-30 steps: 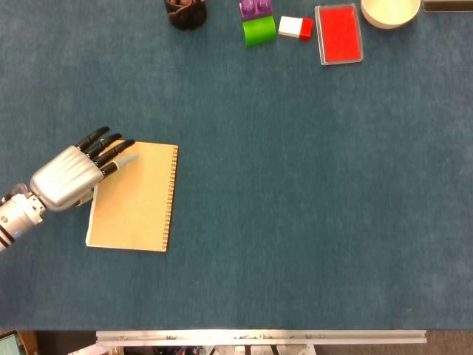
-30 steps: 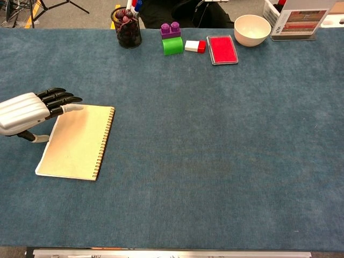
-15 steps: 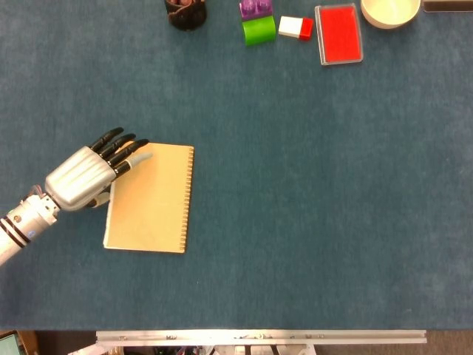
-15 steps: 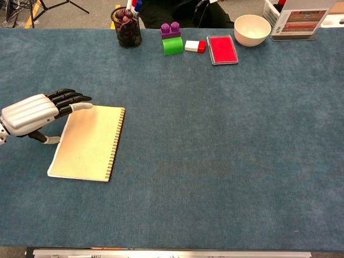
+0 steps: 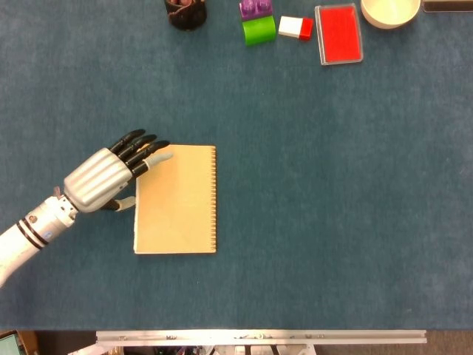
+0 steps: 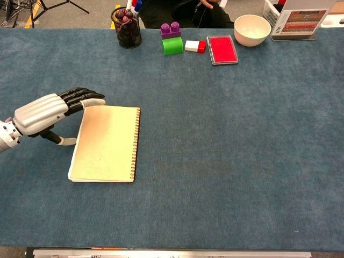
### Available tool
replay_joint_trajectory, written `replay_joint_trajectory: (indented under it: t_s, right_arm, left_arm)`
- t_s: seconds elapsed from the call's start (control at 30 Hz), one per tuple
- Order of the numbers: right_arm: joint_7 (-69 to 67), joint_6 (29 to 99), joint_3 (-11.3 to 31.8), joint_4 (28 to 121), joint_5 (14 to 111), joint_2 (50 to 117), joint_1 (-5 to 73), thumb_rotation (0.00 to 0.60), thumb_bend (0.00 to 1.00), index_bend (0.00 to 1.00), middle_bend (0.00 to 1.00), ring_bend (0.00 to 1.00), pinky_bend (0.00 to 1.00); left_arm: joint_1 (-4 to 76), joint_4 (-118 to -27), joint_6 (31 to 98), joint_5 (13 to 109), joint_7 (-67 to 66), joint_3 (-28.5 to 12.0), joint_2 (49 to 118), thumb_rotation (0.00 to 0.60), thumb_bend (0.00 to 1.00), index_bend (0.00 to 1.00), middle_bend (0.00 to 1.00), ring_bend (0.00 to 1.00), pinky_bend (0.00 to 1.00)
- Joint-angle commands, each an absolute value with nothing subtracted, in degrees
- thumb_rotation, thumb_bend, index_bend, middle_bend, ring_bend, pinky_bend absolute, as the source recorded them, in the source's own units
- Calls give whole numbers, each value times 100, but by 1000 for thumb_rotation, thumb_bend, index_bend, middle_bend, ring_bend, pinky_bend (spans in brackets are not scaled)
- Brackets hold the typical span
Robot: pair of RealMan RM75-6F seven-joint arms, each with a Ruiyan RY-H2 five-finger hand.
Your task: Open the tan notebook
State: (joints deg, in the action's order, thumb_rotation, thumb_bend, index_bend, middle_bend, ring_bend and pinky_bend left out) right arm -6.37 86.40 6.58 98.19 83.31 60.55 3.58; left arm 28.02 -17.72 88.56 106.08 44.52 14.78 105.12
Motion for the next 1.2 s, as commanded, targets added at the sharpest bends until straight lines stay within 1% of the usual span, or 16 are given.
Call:
replay_joint_trajectory:
  t_s: [0.03, 0.17, 0.3, 0.43, 0.6, 0.77, 0.9, 1.07, 1.2]
  right_arm:
    - [-644, 8647, 662, 9813, 8331, 6066, 356, 600, 531, 381, 369, 277, 367]
    - [-722, 8686, 678, 9771, 8320, 6104, 340, 600, 531, 382, 369, 277, 368]
    - [-744, 8696, 686, 9735, 8314, 6123, 335, 600, 531, 381, 369, 277, 367]
    - [-764, 8729, 703, 9720, 8326, 6122, 330, 600, 531, 382, 369, 277, 367]
    - [-787, 8768, 715, 9702, 8333, 6128, 316, 600, 531, 381, 369, 277, 367]
    - [-821, 8780, 723, 9679, 8337, 6136, 312, 600, 530, 382, 369, 277, 367]
    - [-859, 8787, 737, 9652, 8336, 6146, 313, 600, 531, 382, 369, 277, 367]
    - [-935, 8786, 741, 9587, 8319, 6152, 302, 600, 531, 382, 369, 277, 367]
    - [-1004, 8793, 744, 9526, 8300, 6164, 286, 600, 531, 382, 369, 277, 368]
  left_arm:
    - [2848, -1909, 8911, 10536, 4574, 1398, 10546, 600, 161, 83, 61, 0, 0]
    - [2897, -2153, 8925, 10436, 4691, 1291, 10586, 600, 162, 91, 63, 0, 0]
    - [2960, -2533, 8907, 10380, 4832, 1222, 10586, 600, 171, 125, 66, 0, 0]
    - [3082, -2923, 8881, 10460, 4861, 1263, 10502, 600, 229, 178, 70, 0, 0]
    - [3260, -3527, 8690, 10524, 4916, 1317, 10266, 600, 313, 273, 85, 0, 0]
    - [3485, -4445, 8394, 10501, 4820, 1278, 9916, 600, 332, 277, 87, 0, 0]
    - [3653, -5084, 8172, 10493, 4473, 1203, 9697, 600, 332, 273, 85, 0, 0]
    - [3800, -5665, 7878, 10440, 4141, 1118, 9551, 600, 332, 274, 84, 0, 0]
    - [3877, -6001, 7657, 10365, 3910, 1038, 9516, 600, 332, 317, 84, 0, 0]
